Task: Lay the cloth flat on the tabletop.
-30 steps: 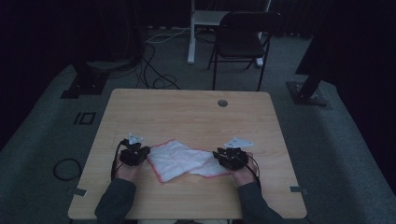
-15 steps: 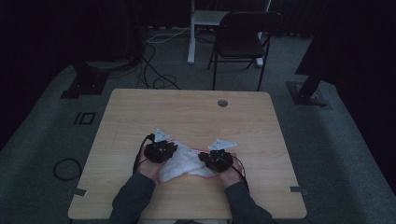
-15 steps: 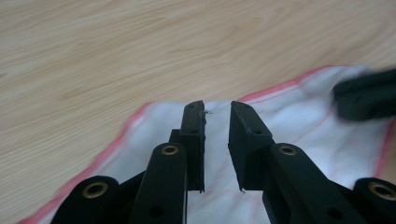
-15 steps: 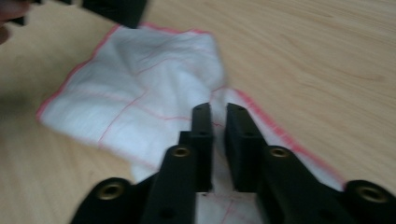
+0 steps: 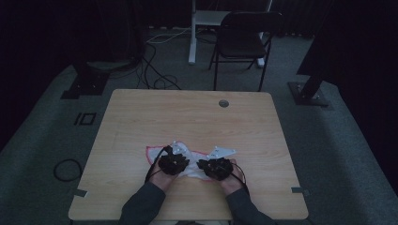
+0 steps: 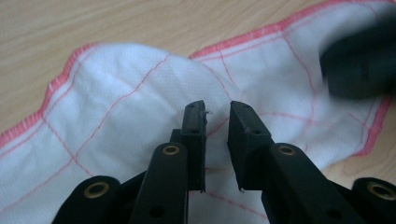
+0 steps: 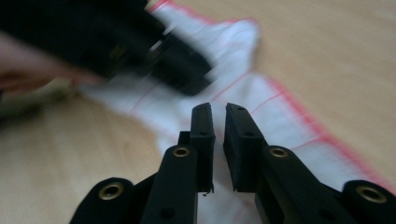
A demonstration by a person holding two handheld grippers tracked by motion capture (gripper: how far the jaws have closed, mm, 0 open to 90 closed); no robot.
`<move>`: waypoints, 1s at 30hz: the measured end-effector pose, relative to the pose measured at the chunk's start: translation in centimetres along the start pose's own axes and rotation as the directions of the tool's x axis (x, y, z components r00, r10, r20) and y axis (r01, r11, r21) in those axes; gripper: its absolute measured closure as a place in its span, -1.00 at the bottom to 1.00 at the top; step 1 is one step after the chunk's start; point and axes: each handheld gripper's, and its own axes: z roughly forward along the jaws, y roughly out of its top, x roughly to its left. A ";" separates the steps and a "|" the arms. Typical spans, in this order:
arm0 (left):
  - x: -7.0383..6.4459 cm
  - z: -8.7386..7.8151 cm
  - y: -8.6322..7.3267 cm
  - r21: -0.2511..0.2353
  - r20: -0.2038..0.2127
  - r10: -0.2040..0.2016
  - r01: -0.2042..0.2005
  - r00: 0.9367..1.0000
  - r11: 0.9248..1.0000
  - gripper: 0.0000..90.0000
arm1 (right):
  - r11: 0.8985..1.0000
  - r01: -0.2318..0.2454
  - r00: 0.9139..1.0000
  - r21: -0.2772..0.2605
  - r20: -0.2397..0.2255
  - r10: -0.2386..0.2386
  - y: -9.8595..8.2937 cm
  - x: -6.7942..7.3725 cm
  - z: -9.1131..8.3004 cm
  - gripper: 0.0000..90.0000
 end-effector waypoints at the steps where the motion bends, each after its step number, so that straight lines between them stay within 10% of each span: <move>1: -0.1 -0.1 -0.1 0.003 -0.005 0.003 -0.003 1.000 1.000 0.72 | 1.000 -0.001 1.000 -0.005 0.016 0.001 0.4 -0.2 -0.1 0.79; 9: 0.0 -0.4 -1.0 -0.007 -0.002 -0.010 0.010 1.000 1.000 0.72 | 0.997 -0.015 0.994 0.071 0.107 0.008 3.5 -1.8 2.6 0.52; 19: 0.2 -0.7 -1.4 -0.017 0.010 -0.025 0.025 1.000 1.000 0.71 | 0.977 -0.012 0.995 0.212 0.100 -0.010 3.8 -2.0 7.0 0.43; 22: 0.2 -0.8 -1.5 -0.015 0.010 -0.024 0.024 1.000 1.000 0.71 | 0.973 -0.005 0.998 0.232 0.066 -0.011 3.8 -2.2 7.2 0.88; 30: 0.3 -0.8 -1.5 -0.012 0.008 -0.024 0.024 1.000 1.000 0.70 | 0.979 -0.010 0.988 0.204 0.154 -0.022 3.8 -3.0 5.6 0.95</move>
